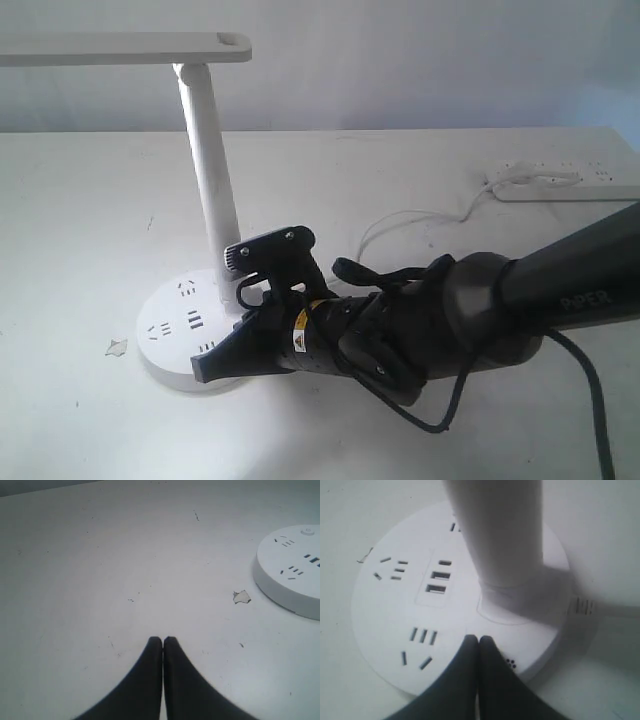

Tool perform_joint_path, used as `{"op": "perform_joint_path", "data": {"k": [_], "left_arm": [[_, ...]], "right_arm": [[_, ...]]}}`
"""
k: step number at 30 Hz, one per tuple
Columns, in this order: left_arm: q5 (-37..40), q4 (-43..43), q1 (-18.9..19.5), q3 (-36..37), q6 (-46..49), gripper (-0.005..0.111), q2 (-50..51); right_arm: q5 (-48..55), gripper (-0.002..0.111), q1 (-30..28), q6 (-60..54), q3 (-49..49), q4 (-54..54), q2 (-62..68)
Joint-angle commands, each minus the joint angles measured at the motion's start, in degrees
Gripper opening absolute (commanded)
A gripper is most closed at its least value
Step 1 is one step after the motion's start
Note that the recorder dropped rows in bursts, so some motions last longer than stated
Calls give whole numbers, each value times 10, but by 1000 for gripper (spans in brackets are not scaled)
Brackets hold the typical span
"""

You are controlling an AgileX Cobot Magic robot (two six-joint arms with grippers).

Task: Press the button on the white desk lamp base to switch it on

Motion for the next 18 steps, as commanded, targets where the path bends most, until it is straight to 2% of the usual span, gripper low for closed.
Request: {"op": "perform_joint_path", "data": {"k": [1,8,12,15,18], "left_arm": [[0,-2,-2,1,0,0,-3],[0,-2,-2,1,0,0,-3],[0,-2,-2,1,0,0,-3],[0,-2,-2,1,0,0,-3],[0,-2,-2,1,0,0,-3]], "right_arm": [[3,0,0,-16,7,0,9],[-52,0,0,-93,30,0,-23],[-139,0,0,-110,80,10,-63],[-221,0,0,-149,139,66,-104],[-362,0,0,-255,253,218,-170]]}}
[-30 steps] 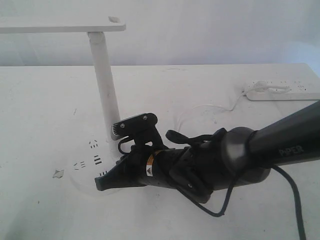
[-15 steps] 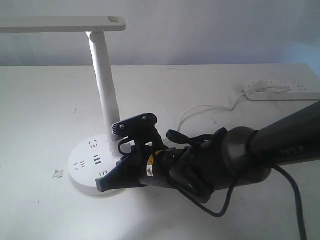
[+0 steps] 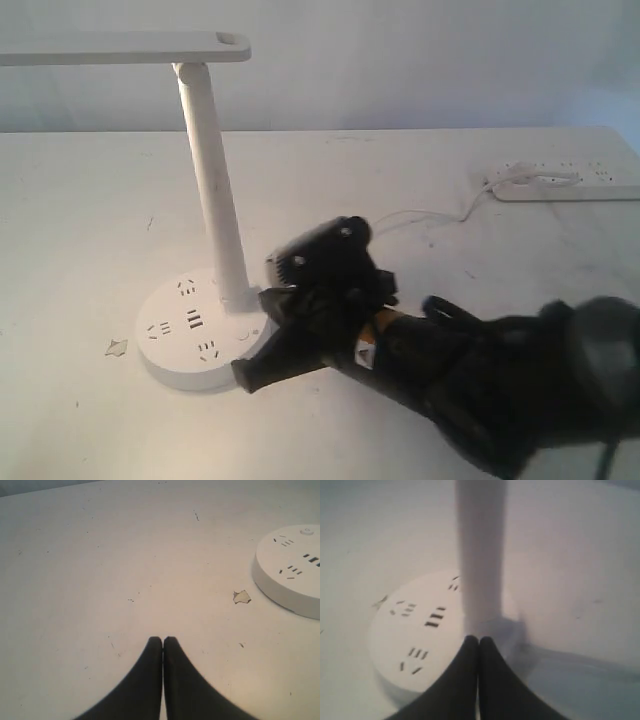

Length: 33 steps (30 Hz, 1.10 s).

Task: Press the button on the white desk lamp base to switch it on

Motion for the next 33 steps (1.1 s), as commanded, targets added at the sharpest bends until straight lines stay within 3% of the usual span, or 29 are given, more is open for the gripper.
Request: {"op": "perform_joint_path", "data": {"k": [1,4,8,10,14,26,33], "left_arm": [[0,-2,-2,1,0,0,-3],[0,-2,-2,1,0,0,-3],[0,-2,-2,1,0,0,-3],[0,-2,-2,1,0,0,-3],[0,-2,-2,1,0,0,-3],[0,-2,-2,1,0,0,-3],[0,2,-3,1,0,0,-3]], "right_arm": [[-205,0,0,-109,151,189,-94],[-325,0,0,-105,250,219,-157],[-325,0,0,-102,353,225,-270],[-325,0,0,-123,353,289,-361],[-173,0,0,-283,353,357,-548],[121,0,0,-445,353,358,-971],[169,0,0,-511,353,350,-994]]}}
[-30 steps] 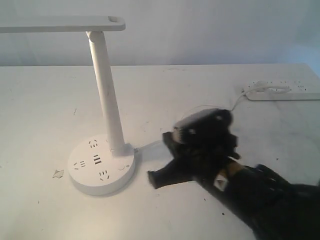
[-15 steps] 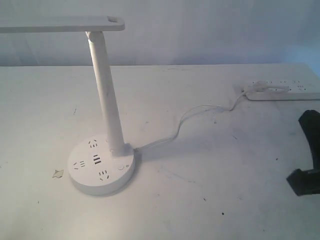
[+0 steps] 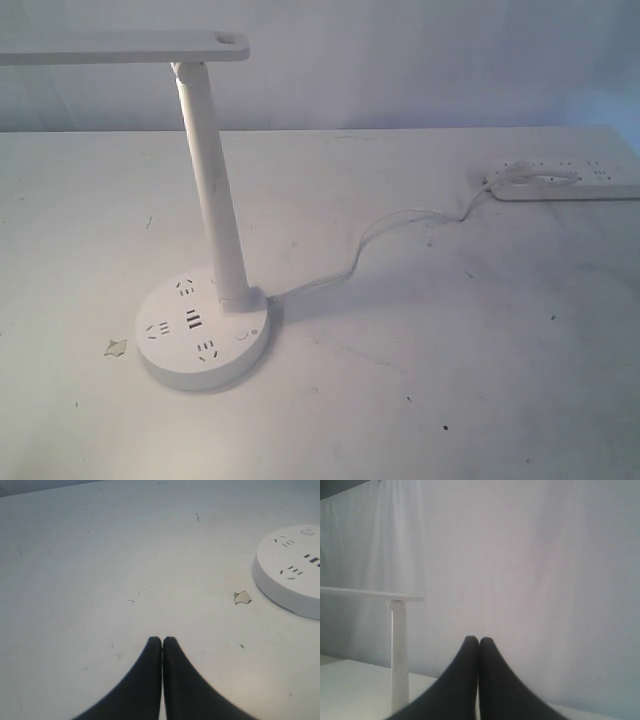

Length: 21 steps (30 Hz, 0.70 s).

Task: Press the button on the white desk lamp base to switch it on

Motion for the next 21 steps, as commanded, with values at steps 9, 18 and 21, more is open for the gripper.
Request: {"op": "perform_joint_path", "data": {"k": [9,18,21], "left_arm": [[0,2,-3,1,0,0,-3],[0,2,-3,1,0,0,-3],[0,2,-3,1,0,0,-3]], "right_arm": [[36,0,0,25,4,-7,-4],[126,0,0,192,4,-1,-4],[133,0,0,192,4,-1,-4]]}}
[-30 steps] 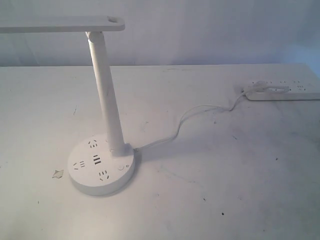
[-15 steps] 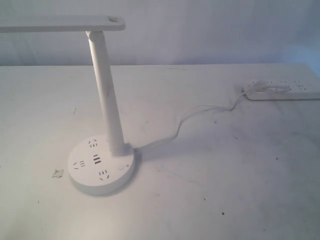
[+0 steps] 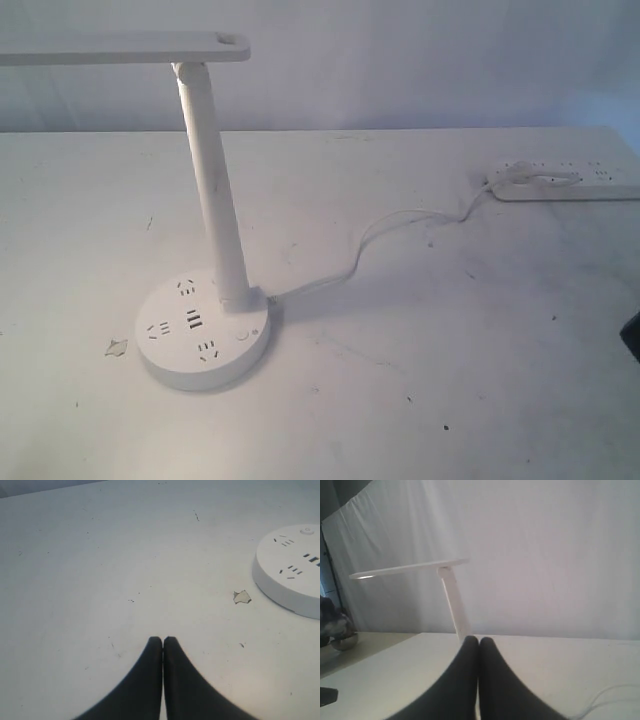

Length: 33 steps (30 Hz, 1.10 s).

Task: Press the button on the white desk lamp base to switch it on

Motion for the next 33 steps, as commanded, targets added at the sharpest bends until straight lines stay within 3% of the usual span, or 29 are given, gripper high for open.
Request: {"op": "perform_joint_path", "data": {"k": [1,19,23,29,33], "left_arm": [[0,0,-3,1,0,0,-3],[0,0,-3,1,0,0,-3],[0,0,-3,1,0,0,-3],[0,0,-3,1,0,0,-3],[0,0,-3,1,0,0,-3]], "right_arm": [[20,0,0,15,4,1,-3],[14,0,-12,2,4,1,-3],[33,0,-121,3,4,1,-3],[93,0,-370,3,4,-2,-3],[120,0,-506,-6,4,-2,-3]]}}
